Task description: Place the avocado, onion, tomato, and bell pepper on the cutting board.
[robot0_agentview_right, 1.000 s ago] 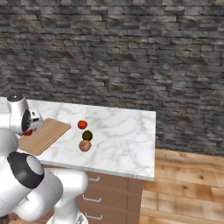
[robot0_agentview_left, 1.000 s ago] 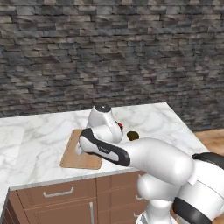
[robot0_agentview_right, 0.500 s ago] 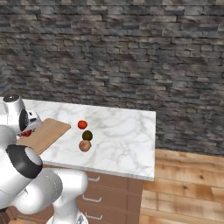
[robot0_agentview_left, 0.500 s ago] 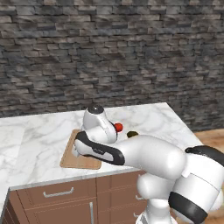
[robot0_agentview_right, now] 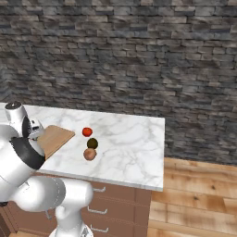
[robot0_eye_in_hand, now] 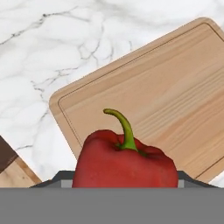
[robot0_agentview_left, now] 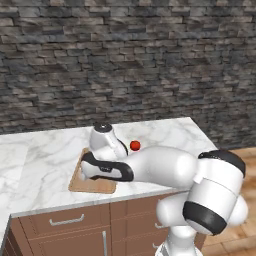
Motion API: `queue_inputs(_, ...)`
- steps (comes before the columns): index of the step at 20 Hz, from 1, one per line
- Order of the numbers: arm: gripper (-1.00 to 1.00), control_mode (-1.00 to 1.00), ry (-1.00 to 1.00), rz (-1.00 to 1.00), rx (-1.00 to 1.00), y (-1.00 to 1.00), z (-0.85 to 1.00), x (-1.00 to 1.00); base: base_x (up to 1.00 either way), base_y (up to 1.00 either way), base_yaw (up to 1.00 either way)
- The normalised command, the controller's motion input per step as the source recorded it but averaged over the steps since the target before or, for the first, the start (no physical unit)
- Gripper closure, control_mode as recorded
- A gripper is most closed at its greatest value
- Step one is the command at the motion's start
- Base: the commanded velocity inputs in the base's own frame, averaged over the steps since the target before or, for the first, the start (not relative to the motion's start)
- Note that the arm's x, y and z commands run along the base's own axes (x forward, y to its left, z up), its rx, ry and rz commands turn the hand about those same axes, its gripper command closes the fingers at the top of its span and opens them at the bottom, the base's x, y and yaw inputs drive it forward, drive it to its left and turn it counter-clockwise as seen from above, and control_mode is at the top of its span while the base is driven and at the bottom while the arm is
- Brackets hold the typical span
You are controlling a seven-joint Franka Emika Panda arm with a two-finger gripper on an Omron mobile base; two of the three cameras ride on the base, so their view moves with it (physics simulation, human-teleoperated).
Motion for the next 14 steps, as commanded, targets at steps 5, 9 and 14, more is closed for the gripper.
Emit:
queue_inputs(5, 1.0, -1.0, 0.07, 0.0, 0.0, 0.13, -0.05, 0.17, 0.0, 0.0, 0.0)
queue_inputs(9, 1.0, -1.0, 0.0, 0.0, 0.0, 0.04, -0.14, 0.05, 0.0, 0.0, 0.0)
queue_inputs(14, 1.0, -1.0, 0.0, 0.0, 0.0, 0.01, -0.13, 0.0, 0.0, 0.0, 0.0)
